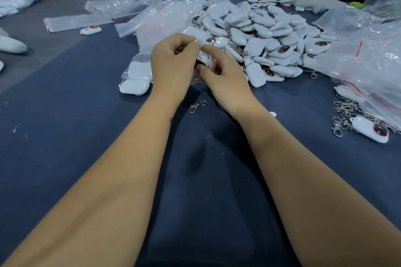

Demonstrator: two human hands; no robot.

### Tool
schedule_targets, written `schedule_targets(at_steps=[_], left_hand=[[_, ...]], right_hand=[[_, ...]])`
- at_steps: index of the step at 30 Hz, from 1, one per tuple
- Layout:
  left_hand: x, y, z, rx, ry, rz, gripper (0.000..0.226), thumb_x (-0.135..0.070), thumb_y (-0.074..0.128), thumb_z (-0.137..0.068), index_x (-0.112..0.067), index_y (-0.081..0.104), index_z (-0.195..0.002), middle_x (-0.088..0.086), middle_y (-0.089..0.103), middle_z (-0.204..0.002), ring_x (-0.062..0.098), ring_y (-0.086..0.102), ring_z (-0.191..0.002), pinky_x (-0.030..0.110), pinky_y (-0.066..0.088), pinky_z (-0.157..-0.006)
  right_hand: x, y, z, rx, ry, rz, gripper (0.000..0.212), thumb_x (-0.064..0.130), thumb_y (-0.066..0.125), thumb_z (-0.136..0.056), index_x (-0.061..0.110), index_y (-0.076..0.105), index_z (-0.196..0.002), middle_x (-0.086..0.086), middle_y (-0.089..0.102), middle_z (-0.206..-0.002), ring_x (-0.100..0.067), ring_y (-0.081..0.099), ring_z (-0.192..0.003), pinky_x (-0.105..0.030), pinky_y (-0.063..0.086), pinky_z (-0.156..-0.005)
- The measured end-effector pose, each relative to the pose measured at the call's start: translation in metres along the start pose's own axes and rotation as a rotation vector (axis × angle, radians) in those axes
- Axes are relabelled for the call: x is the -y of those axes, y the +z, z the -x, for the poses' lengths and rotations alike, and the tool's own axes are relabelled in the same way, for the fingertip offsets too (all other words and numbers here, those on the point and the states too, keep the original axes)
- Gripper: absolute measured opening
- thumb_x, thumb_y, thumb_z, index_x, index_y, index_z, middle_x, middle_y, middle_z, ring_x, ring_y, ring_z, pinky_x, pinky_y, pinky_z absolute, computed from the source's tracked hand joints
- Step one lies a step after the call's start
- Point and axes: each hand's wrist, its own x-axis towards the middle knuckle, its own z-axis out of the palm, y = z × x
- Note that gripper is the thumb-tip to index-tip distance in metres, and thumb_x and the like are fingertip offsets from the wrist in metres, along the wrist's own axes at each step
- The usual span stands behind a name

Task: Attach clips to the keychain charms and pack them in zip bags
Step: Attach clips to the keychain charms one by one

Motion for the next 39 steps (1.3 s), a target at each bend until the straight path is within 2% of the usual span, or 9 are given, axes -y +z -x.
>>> schedule_targets(at_steps=[4, 7, 10, 14, 20, 24, 30, 34, 39], left_hand=[[0.001, -0.001, -0.004, -0.104, -0.052, 0.029, 0.017, -0.009, 0.059, -0.083, -0.019, 0.07, -0.075, -0.015, 0.062, -0.063, 0.0, 0.053, -0.062, 0.019, 0.049, -0.068], [0.001, -0.007, -0.008, -0.244, -0.035, 0.07, 0.018, -0.008, 0.058, -0.085, -0.019, 0.067, -0.074, -0.014, 0.062, -0.069, -0.004, 0.051, -0.062, 0.012, 0.042, -0.066], [0.0, -0.009, -0.006, -0.291, 0.109, -0.017, 0.014, -0.013, 0.057, -0.086, -0.023, 0.063, -0.078, -0.008, 0.06, -0.079, -0.003, 0.048, -0.067, 0.01, 0.039, -0.069], [-0.001, -0.004, -0.002, -0.221, 0.145, -0.103, 0.014, -0.016, 0.055, -0.084, -0.027, 0.064, -0.084, -0.005, 0.059, -0.083, -0.001, 0.047, -0.066, 0.012, 0.04, -0.068], [0.01, -0.004, -0.001, 0.166, 0.058, -0.463, 0.011, -0.024, 0.064, -0.079, -0.03, 0.063, -0.087, -0.01, 0.052, -0.065, 0.001, 0.047, -0.058, 0.023, 0.039, -0.059], [0.008, -0.002, 0.003, 0.23, 0.134, -0.527, 0.011, -0.027, 0.064, -0.074, -0.03, 0.06, -0.084, -0.01, 0.052, -0.066, 0.007, 0.048, -0.064, 0.027, 0.039, -0.06], [0.006, -0.012, -0.002, 0.015, 0.174, -0.6, 0.037, 0.003, 0.045, -0.069, -0.026, 0.056, -0.087, 0.0, 0.053, -0.09, 0.02, 0.045, -0.08, 0.031, 0.032, -0.063], [0.008, -0.011, -0.001, -0.009, 0.156, -0.559, 0.021, -0.006, 0.05, -0.075, -0.024, 0.056, -0.083, -0.004, 0.054, -0.076, 0.017, 0.048, -0.072, 0.03, 0.033, -0.058], [0.009, -0.002, 0.002, 0.174, 0.098, -0.395, 0.003, -0.021, 0.056, -0.082, -0.023, 0.058, -0.082, -0.008, 0.055, -0.062, 0.001, 0.048, -0.054, 0.017, 0.042, -0.056]], right_hand=[[0.002, -0.001, -0.001, -0.105, 0.014, -0.098, 0.034, 0.01, 0.057, -0.089, 0.031, 0.055, -0.116, 0.007, 0.058, -0.08, 0.002, 0.048, -0.061, -0.012, 0.04, -0.063], [0.0, -0.004, -0.002, -0.216, 0.031, -0.089, 0.034, 0.007, 0.051, -0.087, 0.039, 0.054, -0.098, 0.018, 0.057, -0.068, 0.004, 0.046, -0.057, -0.009, 0.038, -0.057], [-0.002, -0.007, -0.003, -0.253, 0.084, 0.009, 0.031, 0.005, 0.048, -0.086, 0.033, 0.056, -0.098, 0.02, 0.056, -0.072, 0.003, 0.051, -0.069, -0.016, 0.044, -0.069], [-0.004, -0.006, -0.005, -0.137, 0.077, 0.357, 0.041, 0.006, 0.05, -0.084, 0.016, 0.064, -0.121, 0.001, 0.065, -0.11, -0.023, 0.056, -0.112, -0.039, 0.044, -0.098], [-0.008, -0.002, -0.006, -0.022, 0.021, 0.792, 0.037, 0.02, 0.055, -0.084, 0.02, 0.062, -0.12, 0.0, 0.052, -0.132, -0.028, 0.04, -0.125, -0.03, 0.027, -0.09], [-0.01, 0.001, -0.003, -0.028, 0.049, 0.819, 0.036, 0.023, 0.051, -0.088, 0.017, 0.054, -0.123, -0.007, 0.04, -0.127, -0.03, 0.032, -0.121, -0.03, 0.019, -0.092], [-0.008, -0.002, -0.003, -0.051, 0.078, 0.809, 0.034, 0.031, 0.056, -0.087, 0.017, 0.057, -0.118, -0.007, 0.041, -0.124, -0.029, 0.035, -0.12, -0.034, 0.024, -0.1], [-0.006, -0.002, -0.001, -0.078, 0.087, 0.789, 0.04, 0.03, 0.056, -0.086, 0.016, 0.053, -0.124, -0.007, 0.044, -0.126, -0.029, 0.036, -0.12, -0.035, 0.025, -0.1], [-0.009, -0.002, 0.001, -0.089, 0.045, 0.906, 0.028, 0.025, 0.049, -0.091, 0.015, 0.057, -0.116, -0.01, 0.048, -0.122, -0.031, 0.039, -0.117, -0.036, 0.026, -0.093]])
